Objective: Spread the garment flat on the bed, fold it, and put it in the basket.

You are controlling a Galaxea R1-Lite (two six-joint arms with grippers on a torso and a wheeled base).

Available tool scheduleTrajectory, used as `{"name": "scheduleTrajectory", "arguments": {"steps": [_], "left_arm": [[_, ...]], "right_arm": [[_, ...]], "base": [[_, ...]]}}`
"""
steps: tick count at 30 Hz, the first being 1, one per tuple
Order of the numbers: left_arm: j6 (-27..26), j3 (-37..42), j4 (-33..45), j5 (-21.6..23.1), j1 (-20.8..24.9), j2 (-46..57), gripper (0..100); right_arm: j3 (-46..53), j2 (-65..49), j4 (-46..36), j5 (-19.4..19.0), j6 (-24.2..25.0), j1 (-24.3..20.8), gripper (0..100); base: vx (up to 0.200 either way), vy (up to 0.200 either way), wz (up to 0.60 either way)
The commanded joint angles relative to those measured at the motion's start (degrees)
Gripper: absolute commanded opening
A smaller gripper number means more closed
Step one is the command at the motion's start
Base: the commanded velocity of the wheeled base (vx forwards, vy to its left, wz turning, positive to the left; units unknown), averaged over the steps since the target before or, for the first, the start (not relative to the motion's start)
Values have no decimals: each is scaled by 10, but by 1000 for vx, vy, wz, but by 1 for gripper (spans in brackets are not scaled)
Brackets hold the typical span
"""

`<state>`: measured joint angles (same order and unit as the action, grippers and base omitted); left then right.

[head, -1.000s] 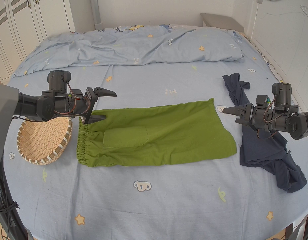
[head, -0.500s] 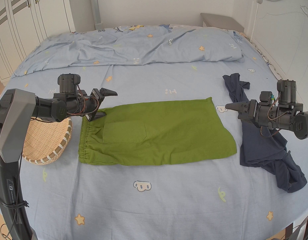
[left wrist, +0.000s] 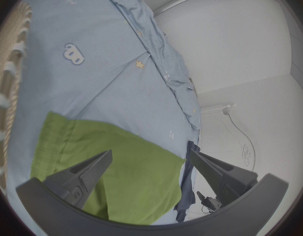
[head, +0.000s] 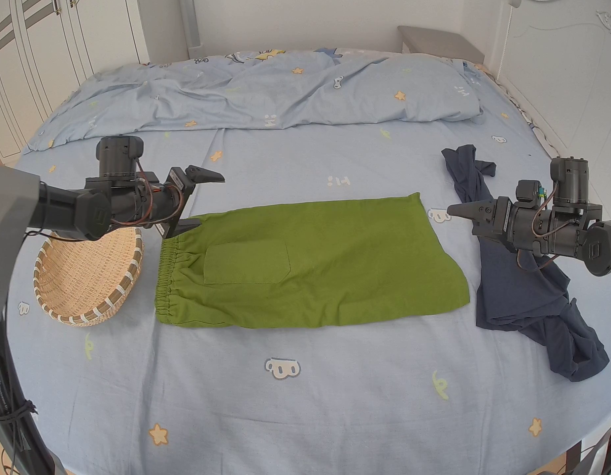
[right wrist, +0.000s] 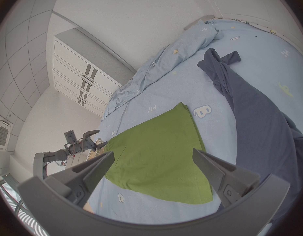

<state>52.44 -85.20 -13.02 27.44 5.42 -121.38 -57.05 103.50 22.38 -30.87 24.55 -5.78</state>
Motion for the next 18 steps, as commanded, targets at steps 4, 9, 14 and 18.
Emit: {"name": "scheduleTrajectory", "arguments": {"steps": [4,9,14,18], "left_arm": [[-30,341,-105,4,-7,242,100],[-80,493,-251,-1,-9,242,100],[-112,555,-338,14,-51,216,100],[-138,553,-349,19,-52,164,100]], "right_arm": [[12,-31,-1,-2,1,-4,100],[14,-30,-1,-2,1,-10,100],[14,-30,-1,-2,0,-10,100],[15,-28,-1,-2,0,-14,100]], "base": [[0,0,0],[0,0,0],[0,0,0],[0,0,0]]}}
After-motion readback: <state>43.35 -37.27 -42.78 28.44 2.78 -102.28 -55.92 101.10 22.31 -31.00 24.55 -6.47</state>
